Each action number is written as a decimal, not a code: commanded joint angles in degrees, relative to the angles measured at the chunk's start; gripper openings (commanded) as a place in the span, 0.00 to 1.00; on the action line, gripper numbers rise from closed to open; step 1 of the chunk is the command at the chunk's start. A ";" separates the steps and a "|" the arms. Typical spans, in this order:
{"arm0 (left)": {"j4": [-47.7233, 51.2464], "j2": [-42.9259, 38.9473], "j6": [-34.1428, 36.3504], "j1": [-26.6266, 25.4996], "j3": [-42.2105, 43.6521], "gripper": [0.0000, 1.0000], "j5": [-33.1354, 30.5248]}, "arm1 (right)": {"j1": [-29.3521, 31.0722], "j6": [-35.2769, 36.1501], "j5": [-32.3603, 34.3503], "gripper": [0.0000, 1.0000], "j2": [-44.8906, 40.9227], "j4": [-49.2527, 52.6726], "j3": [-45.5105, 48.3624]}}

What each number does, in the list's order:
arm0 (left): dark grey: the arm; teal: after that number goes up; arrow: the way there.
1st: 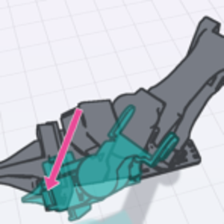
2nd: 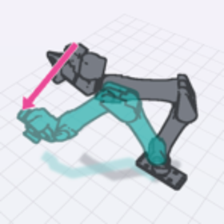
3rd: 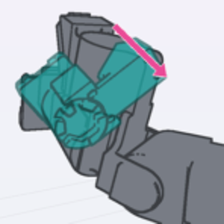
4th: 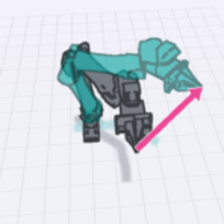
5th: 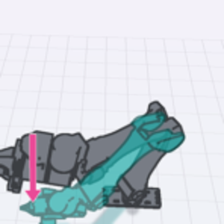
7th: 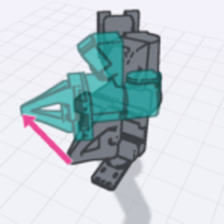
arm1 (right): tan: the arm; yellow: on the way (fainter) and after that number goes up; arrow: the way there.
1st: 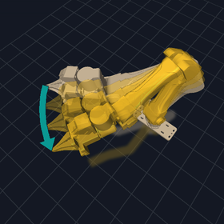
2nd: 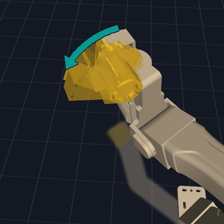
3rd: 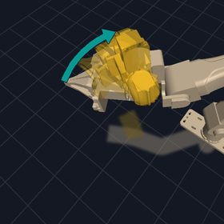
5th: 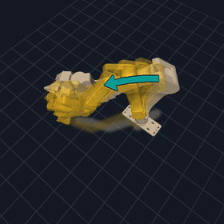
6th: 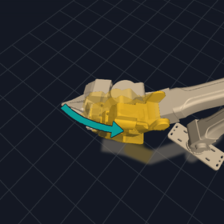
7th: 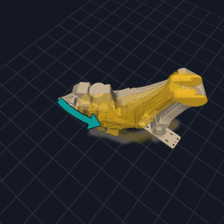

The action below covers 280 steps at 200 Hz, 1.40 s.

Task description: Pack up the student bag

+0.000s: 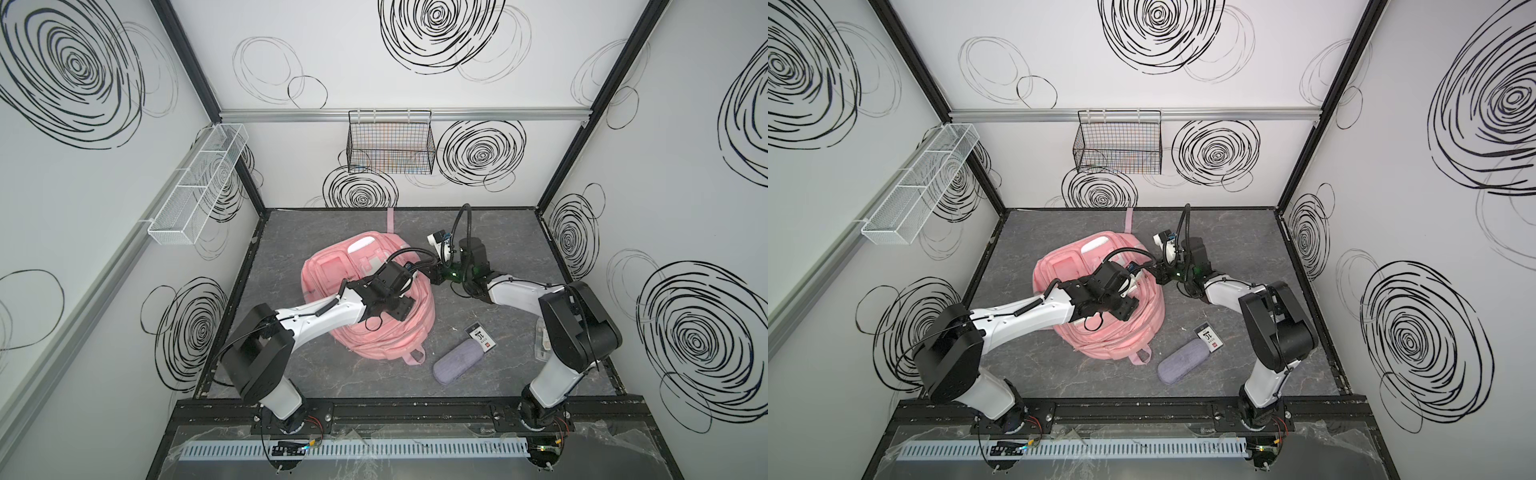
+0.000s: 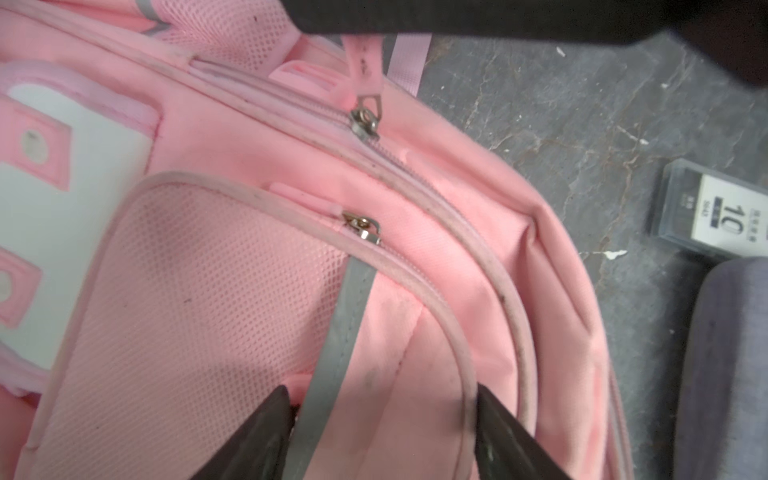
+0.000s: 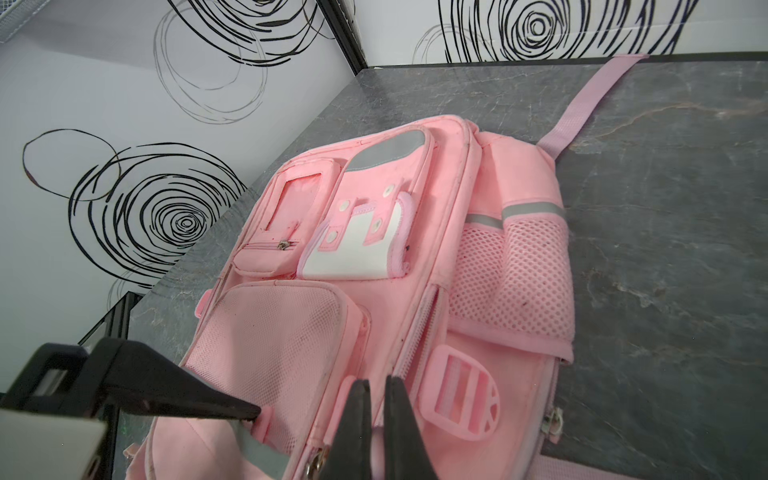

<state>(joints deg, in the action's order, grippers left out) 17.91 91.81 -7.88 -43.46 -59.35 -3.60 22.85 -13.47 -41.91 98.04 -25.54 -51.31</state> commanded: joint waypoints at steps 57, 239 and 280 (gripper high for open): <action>-0.34 0.91 -4.38 2.75 -2.00 0.00 1.21 | -0.21 -1.26 -0.50 0.00 -4.33 -6.33 1.98; -13.42 -6.91 -36.39 14.72 -5.25 0.00 5.17 | 18.76 -9.84 21.43 0.00 -26.55 -25.88 29.28; -13.42 -7.09 -40.46 14.14 -8.02 0.00 4.59 | 23.63 -9.74 26.18 0.00 -26.59 -29.18 30.73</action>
<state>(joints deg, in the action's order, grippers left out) 11.92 86.56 -42.13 -32.08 -62.85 8.56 43.38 -22.20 -15.99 72.40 -50.02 -21.65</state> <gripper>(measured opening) 0.078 0.067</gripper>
